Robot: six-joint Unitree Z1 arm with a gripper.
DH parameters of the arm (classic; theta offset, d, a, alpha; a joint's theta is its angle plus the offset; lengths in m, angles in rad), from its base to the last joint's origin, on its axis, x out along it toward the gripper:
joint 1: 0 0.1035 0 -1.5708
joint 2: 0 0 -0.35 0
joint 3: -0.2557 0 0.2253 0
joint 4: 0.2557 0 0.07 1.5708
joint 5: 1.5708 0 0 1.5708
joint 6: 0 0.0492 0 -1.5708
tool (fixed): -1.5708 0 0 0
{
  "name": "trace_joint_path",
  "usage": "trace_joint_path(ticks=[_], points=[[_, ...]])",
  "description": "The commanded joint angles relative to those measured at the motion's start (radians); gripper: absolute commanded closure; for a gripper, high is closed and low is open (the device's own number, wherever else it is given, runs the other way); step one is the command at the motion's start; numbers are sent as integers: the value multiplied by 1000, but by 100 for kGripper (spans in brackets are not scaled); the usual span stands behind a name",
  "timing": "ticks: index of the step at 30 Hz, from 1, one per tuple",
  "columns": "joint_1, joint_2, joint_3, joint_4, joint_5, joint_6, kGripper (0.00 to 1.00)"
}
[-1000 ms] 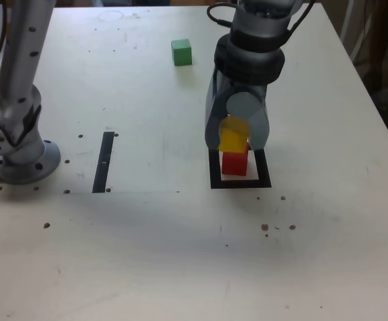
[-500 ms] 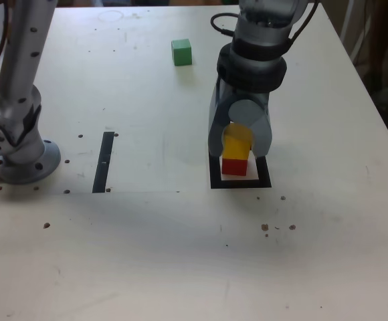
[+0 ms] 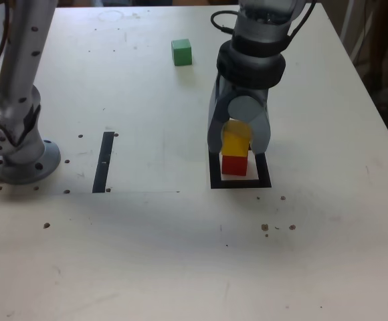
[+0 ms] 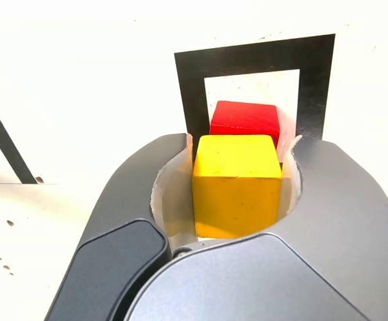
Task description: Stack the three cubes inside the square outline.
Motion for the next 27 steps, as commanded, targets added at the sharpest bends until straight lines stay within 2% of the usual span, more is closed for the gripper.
trace_joint_path(ticks=[1,8,13,17,23,27], points=[[2,4,2,-2,-3,1,62],[2,0,11,0,-10,3,26],[2,-13,18,0,-3,-3,7],[2,-38,20,6,16,-13,1],[17,-109,7,59,77,-3,1],[54,-145,-12,92,95,45,1]])
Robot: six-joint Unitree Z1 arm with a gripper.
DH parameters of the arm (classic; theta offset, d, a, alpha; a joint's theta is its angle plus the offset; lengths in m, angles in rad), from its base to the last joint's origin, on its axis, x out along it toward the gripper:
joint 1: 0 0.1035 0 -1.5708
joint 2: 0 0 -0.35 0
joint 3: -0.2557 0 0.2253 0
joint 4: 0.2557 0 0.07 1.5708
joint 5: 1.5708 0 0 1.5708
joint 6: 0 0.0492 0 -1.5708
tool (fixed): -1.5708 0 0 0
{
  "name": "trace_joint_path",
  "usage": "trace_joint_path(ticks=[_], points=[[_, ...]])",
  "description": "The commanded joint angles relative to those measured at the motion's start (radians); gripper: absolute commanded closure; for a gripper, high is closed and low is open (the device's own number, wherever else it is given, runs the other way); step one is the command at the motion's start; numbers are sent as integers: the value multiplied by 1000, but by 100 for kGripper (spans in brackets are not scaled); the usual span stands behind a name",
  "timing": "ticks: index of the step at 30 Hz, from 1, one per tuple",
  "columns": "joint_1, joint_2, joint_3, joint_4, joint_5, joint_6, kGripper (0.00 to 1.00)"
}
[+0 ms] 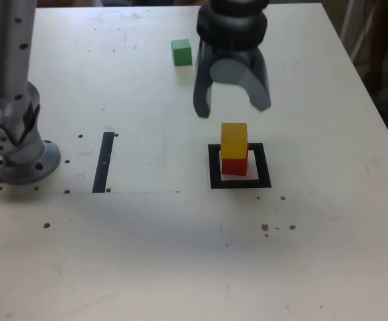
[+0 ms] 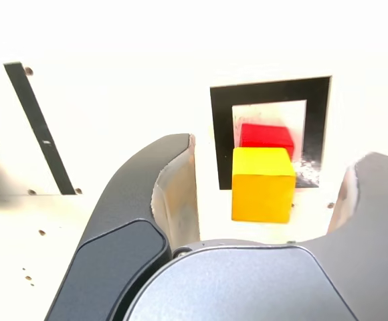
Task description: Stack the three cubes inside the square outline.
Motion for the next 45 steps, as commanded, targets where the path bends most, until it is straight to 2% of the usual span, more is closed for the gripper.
trace_joint_path(ticks=[1,5,10,22,26,36,45], points=[[29,-18,-9,17,6,30,1],[96,-43,2,38,21,68,1],[186,-63,11,51,61,101,0],[405,-46,8,25,122,192,0],[489,-23,9,-6,141,234,0],[722,98,-47,-116,141,364,1],[789,185,-75,-132,146,396,1]])
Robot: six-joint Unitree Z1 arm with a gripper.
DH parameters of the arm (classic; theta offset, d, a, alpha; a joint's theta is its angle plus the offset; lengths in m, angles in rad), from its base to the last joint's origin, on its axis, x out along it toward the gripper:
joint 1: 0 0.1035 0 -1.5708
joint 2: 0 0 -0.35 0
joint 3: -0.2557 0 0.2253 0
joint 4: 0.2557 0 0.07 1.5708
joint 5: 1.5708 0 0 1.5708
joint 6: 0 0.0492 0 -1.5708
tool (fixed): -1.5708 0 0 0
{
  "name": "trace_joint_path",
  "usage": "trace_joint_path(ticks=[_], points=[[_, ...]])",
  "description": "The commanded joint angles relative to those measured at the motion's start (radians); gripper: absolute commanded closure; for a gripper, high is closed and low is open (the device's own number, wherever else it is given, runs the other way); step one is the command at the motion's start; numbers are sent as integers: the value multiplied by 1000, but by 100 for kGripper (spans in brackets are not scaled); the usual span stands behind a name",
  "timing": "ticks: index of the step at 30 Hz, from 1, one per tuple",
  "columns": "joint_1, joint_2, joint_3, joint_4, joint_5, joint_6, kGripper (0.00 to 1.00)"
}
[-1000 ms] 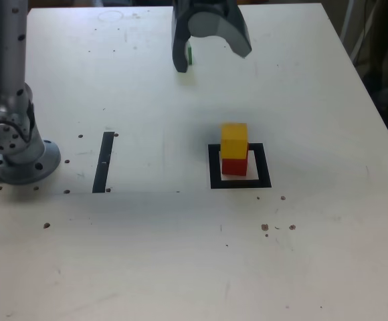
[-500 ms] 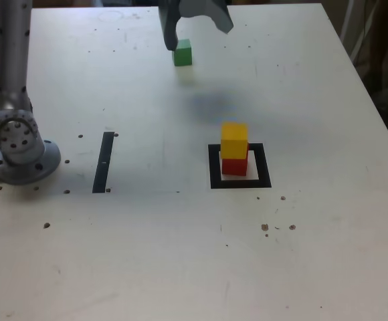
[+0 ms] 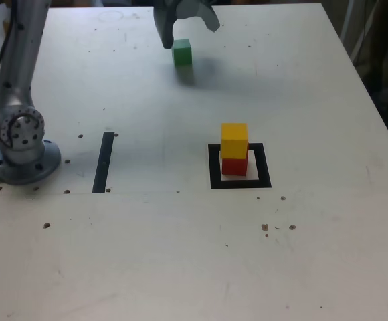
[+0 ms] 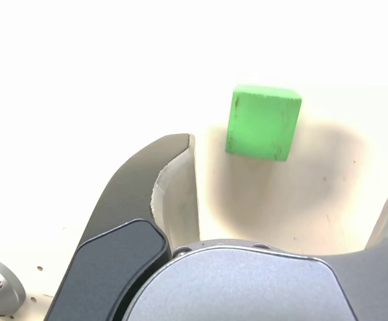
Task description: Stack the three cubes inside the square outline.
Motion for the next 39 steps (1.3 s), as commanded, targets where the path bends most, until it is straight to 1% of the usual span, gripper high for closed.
trace_joint_path(ticks=[1,9,13,16,20,28,31,35,39], points=[[14,19,0,-4,2,3,1],[45,77,3,-47,3,14,1],[58,83,10,-76,2,23,5],[59,88,13,-82,0,24,11],[62,93,18,-81,0,23,22],[64,86,26,-98,-5,23,54],[64,84,28,-103,-11,23,59],[64,83,29,-103,-24,28,60],[64,83,28,-104,-37,34,65]])
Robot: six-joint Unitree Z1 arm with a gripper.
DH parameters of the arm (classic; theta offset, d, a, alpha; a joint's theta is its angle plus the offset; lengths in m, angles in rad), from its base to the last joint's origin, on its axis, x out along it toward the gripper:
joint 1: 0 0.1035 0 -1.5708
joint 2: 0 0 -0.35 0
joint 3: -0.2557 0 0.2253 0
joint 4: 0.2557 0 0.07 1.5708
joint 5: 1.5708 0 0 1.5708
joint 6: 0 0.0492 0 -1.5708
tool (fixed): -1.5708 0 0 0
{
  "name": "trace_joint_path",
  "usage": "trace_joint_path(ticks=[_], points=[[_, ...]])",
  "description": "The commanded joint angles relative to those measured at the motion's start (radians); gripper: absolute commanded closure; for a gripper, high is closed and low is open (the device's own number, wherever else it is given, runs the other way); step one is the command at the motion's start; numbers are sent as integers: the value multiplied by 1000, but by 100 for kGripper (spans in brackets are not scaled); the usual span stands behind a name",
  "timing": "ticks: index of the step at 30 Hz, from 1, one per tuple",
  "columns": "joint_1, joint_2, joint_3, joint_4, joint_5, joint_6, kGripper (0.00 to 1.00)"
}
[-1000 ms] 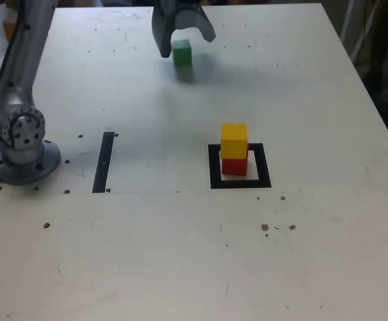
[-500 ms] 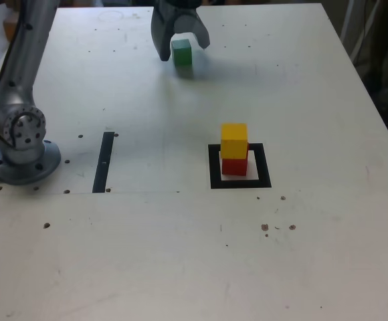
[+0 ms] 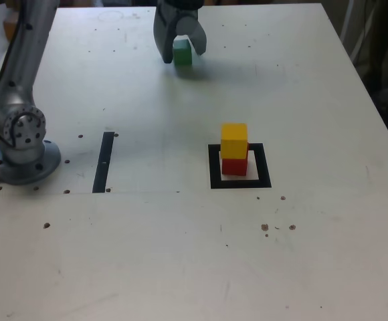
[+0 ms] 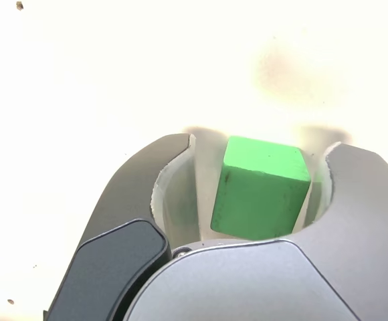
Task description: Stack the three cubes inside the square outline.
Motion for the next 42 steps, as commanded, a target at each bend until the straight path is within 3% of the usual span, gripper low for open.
trace_joint_path(ticks=[1,10,23,31,37,42], points=[[1,-7,-1,-2,-7,5,67],[1,-8,-3,-3,-68,40,81],[-14,-38,-11,20,-92,42,84],[-107,-141,-82,159,-79,20,85],[-220,-252,-105,258,-98,2,85],[-350,-313,-65,282,-123,-45,85]])
